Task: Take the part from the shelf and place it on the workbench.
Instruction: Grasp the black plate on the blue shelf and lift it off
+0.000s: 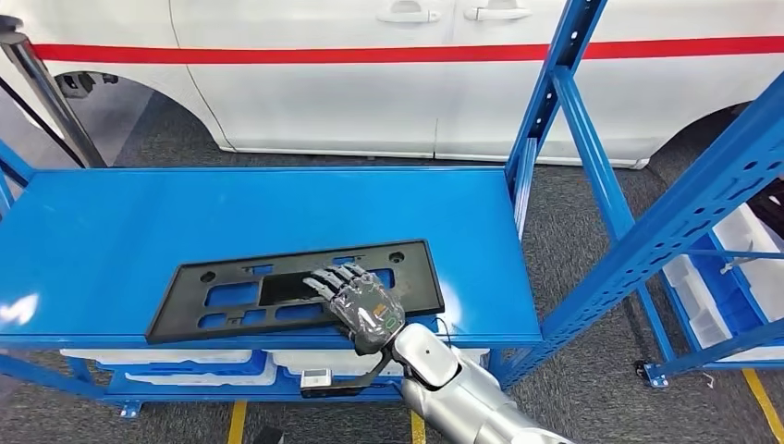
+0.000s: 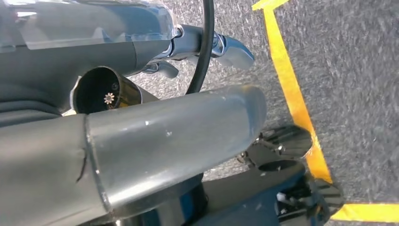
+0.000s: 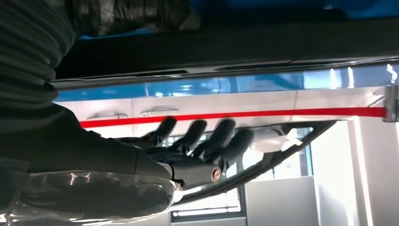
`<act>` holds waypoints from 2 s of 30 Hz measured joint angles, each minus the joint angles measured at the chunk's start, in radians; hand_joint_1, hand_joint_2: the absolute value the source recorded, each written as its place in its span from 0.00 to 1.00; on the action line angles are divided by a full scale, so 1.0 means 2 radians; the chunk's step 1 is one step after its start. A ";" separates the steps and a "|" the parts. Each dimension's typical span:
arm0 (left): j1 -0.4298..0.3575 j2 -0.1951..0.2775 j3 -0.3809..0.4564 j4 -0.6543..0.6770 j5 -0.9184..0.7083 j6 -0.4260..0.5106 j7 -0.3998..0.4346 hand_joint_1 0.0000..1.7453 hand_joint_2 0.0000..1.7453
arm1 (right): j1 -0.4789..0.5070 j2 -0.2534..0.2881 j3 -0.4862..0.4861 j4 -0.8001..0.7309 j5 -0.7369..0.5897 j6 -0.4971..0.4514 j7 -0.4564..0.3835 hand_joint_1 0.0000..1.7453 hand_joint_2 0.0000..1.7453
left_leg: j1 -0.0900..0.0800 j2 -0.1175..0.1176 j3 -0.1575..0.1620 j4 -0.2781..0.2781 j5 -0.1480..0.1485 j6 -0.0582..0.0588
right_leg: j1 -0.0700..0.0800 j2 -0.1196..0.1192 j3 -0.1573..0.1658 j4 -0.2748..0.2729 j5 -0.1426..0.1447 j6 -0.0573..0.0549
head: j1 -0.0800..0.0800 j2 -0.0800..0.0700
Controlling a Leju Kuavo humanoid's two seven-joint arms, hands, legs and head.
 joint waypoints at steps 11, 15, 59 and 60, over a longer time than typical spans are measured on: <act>0.001 0.000 0.000 0.000 0.002 0.001 -0.001 0.00 0.00 | -0.004 -0.001 0.000 -0.001 -0.002 0.001 0.002 0.86 1.00 | 0.001 0.001 0.004 -0.007 0.000 -0.004 | 0.001 0.001 0.000 0.000 -0.003 -0.003 | 0.000 0.000; 0.001 0.000 0.000 0.000 0.003 0.002 -0.002 0.00 0.00 | -0.006 -0.003 0.000 -0.001 -0.003 0.002 0.004 0.93 1.00 | 0.001 0.001 0.004 -0.007 0.000 -0.006 | 0.001 0.001 0.001 0.001 -0.003 -0.003 | 0.000 0.000; 0.004 0.000 0.002 0.000 -0.001 0.011 -0.010 0.00 0.00 | 0.004 -0.022 0.002 -0.025 -0.003 0.011 0.018 0.00 1.00 | -0.001 0.001 0.005 -0.006 0.000 -0.006 | -0.001 0.001 0.002 0.000 -0.003 -0.003 | 0.000 0.000; 0.004 0.000 0.002 0.000 -0.001 0.011 -0.010 0.00 0.00 | 0.004 -0.022 0.002 -0.025 -0.001 0.015 0.021 0.00 1.00 | -0.001 0.001 0.005 -0.006 0.000 -0.006 | -0.001 0.001 0.002 0.000 -0.003 -0.003 | 0.000 0.000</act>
